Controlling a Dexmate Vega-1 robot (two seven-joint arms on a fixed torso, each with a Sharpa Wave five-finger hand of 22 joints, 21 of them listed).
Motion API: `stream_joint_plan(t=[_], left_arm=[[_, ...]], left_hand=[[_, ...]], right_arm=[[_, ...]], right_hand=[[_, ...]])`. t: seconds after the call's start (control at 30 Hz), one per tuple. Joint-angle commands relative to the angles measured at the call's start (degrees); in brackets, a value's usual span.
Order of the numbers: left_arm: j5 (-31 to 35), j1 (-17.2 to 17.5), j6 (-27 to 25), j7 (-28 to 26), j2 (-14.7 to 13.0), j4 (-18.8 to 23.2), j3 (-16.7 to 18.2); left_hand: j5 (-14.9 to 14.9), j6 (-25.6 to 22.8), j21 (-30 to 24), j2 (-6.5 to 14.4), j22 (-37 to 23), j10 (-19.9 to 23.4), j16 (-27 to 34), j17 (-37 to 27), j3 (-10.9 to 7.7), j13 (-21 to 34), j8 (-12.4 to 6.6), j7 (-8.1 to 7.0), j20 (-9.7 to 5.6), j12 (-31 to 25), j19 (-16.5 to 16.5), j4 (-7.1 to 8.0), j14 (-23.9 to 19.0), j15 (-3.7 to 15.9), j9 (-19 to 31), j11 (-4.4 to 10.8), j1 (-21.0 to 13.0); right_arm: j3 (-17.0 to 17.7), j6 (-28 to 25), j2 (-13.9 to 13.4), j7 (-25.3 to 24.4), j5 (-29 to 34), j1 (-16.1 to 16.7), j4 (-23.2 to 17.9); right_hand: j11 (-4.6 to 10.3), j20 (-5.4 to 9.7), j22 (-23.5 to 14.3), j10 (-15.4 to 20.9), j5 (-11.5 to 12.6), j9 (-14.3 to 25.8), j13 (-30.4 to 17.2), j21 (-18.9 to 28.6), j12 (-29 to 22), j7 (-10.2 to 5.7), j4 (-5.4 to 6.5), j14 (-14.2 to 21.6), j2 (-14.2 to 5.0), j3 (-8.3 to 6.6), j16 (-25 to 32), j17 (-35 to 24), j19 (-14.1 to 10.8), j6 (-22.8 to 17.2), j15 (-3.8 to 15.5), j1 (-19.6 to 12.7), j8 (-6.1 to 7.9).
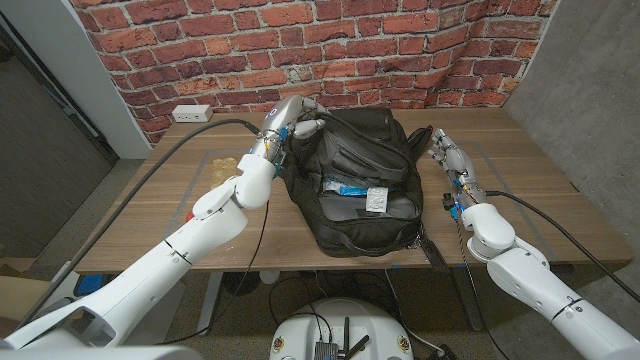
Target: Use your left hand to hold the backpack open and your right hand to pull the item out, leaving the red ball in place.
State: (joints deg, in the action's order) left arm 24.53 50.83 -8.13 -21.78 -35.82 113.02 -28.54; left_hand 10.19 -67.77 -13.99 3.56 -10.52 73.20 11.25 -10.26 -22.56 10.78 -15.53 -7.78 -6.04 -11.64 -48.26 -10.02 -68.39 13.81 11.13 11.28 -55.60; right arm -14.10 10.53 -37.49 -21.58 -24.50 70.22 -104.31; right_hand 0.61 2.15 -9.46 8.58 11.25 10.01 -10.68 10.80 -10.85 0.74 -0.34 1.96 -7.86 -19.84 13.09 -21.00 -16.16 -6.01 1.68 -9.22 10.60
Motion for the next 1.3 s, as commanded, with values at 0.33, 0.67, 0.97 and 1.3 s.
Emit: stream_joint_plan(t=[0.33,0.67,0.97,1.3], left_arm=[[-11.62,-0.27,-4.74,-4.71,6.73,-0.65,1.76],[-15.70,-1.05,-5.86,-5.12,7.02,-1.03,1.48],[-20.39,-1.68,-5.67,-5.92,8.54,-2.35,1.87],[-23.54,-3.51,-4.71,-6.19,9.33,-4.47,1.18]], left_hand=[[0.40,-0.90,-0.18,0.71,-0.15,0.96,0.35,-0.23,-0.97,0.28,-0.10,1.76,-5.65,-0.12,-0.88,0.33,-1.38,-0.11,0.19,0.23,-0.21],[0.41,-0.79,-0.28,0.81,-0.15,1.29,0.42,-0.25,-1.11,0.30,-0.05,2.16,-5.60,-0.14,-1.34,0.30,-2.00,-0.11,0.23,0.29,-0.26],[0.41,-0.66,-0.30,0.77,-0.15,1.13,0.33,-0.21,-1.17,0.32,0.01,2.21,-5.60,-0.03,-1.52,0.27,-2.08,-0.13,0.26,0.30,-0.25],[0.42,-0.57,-0.30,0.81,-0.14,1.09,0.26,-0.18,-1.24,0.33,0.04,2.22,-5.61,0.02,-1.63,0.29,-2.17,-0.13,0.29,0.29,-0.23]], right_arm=[[1.20,-3.18,0.08,-3.79,3.11,3.10,-5.02],[1.64,-5.10,-0.25,-5.08,4.58,4.42,-7.56],[2.45,-6.84,-0.50,-7.01,6.26,7.28,-10.82],[3.13,-7.70,-0.20,-8.58,8.07,10.13,-13.38]], right_hand=[[0.15,0.44,-0.12,0.52,-0.23,0.09,-0.14,0.03,-0.34,0.25,-0.20,0.35,-1.30,-0.60,0.27,0.01,-0.64,-0.40,-0.02,0.03,0.21],[0.15,0.45,-0.12,0.53,-0.27,0.10,-0.15,0.05,-0.32,0.27,-0.35,0.52,-1.32,-0.76,0.34,0.06,-0.72,-0.44,0.04,-0.09,0.21],[0.15,0.48,-0.12,0.53,-0.30,0.10,-0.15,0.05,-0.31,0.25,-0.61,0.54,-1.27,-0.94,0.33,0.14,-0.75,-0.53,0.14,-0.34,0.22],[0.04,0.42,-0.11,1.01,-0.37,0.11,-0.15,0.05,-0.47,0.31,-1.50,0.75,-0.84,-1.27,0.25,0.49,-0.84,-0.91,0.14,-1.13,0.33]])
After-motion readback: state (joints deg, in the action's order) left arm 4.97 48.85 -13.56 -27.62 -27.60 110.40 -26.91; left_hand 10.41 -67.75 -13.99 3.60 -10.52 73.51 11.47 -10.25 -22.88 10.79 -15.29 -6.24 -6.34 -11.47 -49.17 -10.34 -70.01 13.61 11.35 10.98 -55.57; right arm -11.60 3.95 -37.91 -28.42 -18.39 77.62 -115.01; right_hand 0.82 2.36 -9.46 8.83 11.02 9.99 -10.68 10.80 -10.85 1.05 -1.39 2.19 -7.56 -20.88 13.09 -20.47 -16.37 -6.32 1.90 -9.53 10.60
